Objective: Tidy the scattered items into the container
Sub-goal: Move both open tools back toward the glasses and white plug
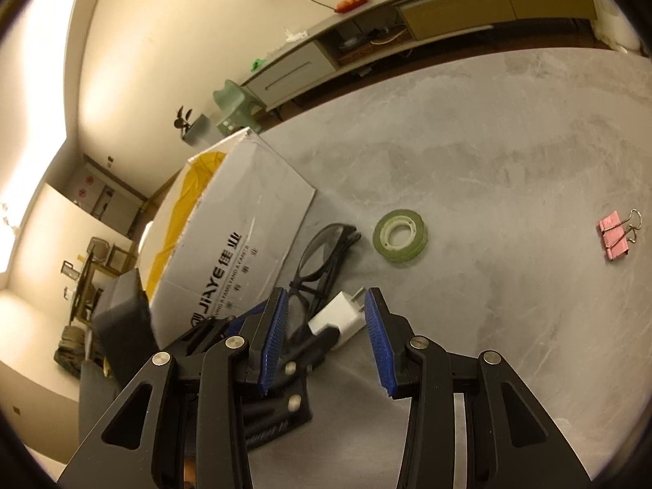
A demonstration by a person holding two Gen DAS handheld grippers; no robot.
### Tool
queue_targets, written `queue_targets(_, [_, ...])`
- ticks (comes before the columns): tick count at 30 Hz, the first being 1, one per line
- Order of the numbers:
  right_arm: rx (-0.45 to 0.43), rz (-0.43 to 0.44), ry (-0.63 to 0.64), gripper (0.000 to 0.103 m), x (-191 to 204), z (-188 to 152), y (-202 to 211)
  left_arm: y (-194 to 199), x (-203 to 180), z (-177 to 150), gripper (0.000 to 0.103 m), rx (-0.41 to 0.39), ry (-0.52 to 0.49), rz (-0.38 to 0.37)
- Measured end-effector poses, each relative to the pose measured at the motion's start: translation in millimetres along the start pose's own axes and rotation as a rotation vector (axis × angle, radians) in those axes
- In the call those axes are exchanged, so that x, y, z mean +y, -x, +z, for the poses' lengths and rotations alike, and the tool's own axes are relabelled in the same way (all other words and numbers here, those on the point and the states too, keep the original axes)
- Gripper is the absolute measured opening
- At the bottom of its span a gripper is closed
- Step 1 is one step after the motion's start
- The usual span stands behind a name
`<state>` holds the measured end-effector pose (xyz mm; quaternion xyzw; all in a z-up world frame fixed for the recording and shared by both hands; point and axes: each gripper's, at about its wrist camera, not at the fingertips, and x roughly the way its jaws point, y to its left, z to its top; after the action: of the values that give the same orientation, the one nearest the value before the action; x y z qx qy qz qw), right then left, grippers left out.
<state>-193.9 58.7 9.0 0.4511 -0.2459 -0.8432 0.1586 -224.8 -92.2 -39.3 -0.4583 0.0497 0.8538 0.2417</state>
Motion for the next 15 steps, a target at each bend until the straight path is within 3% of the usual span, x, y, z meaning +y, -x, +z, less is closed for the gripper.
queue_targets(2, [0.007,-0.024,0.003,0.043,-2,-1,0,4,-5,-2,0.07,0.012,-0.017,-0.096])
queue_targets(3, [0.01,-0.042,0.008,0.043,-4,-2,0,7,-5,-4,0.07,0.016,-0.011,-0.109])
queue_targets(11, [0.04,-0.126,0.057,0.043,-7,-8,-18,13,25,-3,0.07,0.0,0.135,-0.099])
queue_targets(15, [0.059,-0.196,0.143,0.043,0,-14,-41,5,20,-4,0.07,0.026,0.088,-0.04])
